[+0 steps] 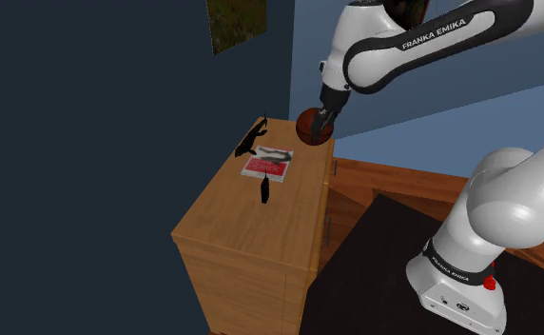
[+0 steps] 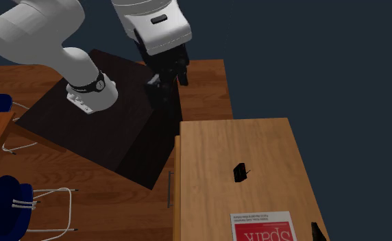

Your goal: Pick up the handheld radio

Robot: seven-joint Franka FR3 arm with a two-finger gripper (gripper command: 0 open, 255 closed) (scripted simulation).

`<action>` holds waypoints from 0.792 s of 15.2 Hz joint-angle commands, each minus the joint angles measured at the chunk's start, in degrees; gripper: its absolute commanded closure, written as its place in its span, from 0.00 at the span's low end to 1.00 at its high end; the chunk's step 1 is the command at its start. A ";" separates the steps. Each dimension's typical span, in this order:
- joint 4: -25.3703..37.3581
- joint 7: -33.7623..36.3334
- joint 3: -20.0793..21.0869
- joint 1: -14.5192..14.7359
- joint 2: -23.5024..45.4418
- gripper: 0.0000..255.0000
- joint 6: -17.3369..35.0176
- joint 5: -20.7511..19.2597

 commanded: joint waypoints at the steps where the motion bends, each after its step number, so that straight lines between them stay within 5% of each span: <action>1: -0.44 -1.50 -0.78 0.33 4.12 0.00 5.49 -0.22; 7: 1.07 -6.99 -3.11 1.60 17.84 0.00 19.86 0.78; 12: 5.09 -14.00 -3.98 2.64 30.32 0.00 29.98 5.32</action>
